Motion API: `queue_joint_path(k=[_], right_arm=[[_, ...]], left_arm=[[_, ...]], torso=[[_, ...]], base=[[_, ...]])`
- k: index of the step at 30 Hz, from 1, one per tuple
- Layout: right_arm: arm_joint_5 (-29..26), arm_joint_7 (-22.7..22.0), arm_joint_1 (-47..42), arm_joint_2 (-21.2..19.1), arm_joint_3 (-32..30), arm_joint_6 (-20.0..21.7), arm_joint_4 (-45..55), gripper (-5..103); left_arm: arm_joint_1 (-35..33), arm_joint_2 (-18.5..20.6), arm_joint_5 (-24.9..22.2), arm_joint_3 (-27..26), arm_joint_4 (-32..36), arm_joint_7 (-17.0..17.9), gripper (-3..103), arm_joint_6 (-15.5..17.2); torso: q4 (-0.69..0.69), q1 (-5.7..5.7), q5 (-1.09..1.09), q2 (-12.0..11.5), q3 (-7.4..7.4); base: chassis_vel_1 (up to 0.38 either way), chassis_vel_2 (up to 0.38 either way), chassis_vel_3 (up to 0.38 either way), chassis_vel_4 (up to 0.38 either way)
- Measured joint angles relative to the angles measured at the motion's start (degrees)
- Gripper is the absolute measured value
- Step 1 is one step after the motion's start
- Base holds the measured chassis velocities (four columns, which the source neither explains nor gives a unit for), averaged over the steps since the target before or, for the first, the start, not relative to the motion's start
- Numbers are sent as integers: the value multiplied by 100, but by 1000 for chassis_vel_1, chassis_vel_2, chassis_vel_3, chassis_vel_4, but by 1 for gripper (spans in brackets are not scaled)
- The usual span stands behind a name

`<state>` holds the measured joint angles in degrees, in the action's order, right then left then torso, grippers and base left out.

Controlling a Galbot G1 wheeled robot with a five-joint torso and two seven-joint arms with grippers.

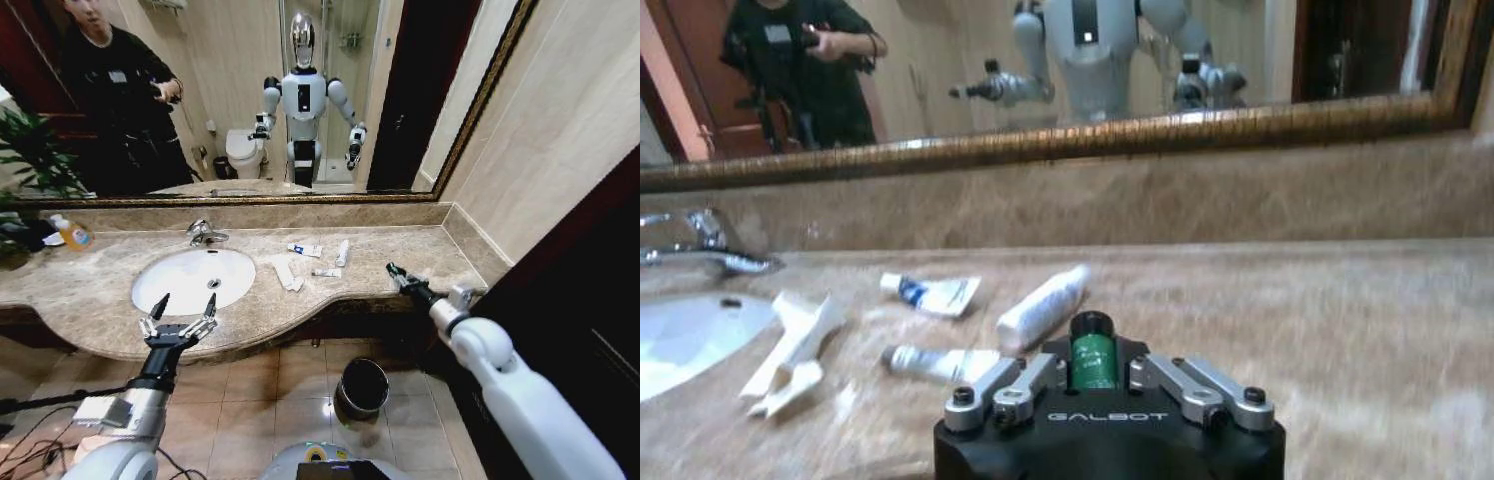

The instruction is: Pick up the trash from the sink and place it in the trash bin.

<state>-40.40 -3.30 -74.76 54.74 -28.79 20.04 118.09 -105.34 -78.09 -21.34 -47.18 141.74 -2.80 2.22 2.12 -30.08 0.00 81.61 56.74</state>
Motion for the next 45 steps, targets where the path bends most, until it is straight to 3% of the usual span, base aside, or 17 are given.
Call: queue_joint_path(k=[5, 10, 17, 21, 23, 31, 37, 45], right_arm=[[190, -292, -468, 177, 100, -283, 106, 19], [610, -184, -768, 512, 49, -504, 133, 19], [616, -88, -776, 772, 141, -688, -111, 19], [701, 194, -793, 915, 158, -810, -355, 19], [956, 400, -884, 1030, 94, -1090, -634, 19], [1240, 658, -1007, 1238, 0, -1554, -1396, 19], [1663, 1033, -965, 1699, 64, -2046, -2273, 19], [1907, 1310, -854, 2119, 166, -2209, -2964, 19]], left_arm=[[0, 0, 0, 0, 0, 0, 100, 0], [0, 0, 0, 0, 0, 0, 100, 0], [0, 0, 0, 0, 0, 0, 100, 0], [0, 0, 0, 0, 0, 0, 100, 0], [0, 0, 0, 0, 0, 0, 100, 0], [0, 0, 0, 0, 0, 0, 100, 0], [0, 0, 0, 0, 0, 0, 100, 0], [0, 0, 0, 0, 0, 0, 100, 0]], torso=[[-1, 0, 0, 0, 0], [-1, 0, -1, 0, 0], [0, 0, 1, 0, 0], [0, 0, -1, -1, 1], [0, -1, 0, -1, 1], [-1, -1, -2, -1, 0], [-1, -1, 1, -1, 1], [-1, -1, 1, -1, 1]], base=[[0, 0, 0, 0], [0, 0, 0, 0], [0, 0, 0, 0], [0, 0, 0, 0], [0, 0, 0, 0], [0, 0, 0, 0], [0, 0, 0, 0], [0, 0, 0, 0]])
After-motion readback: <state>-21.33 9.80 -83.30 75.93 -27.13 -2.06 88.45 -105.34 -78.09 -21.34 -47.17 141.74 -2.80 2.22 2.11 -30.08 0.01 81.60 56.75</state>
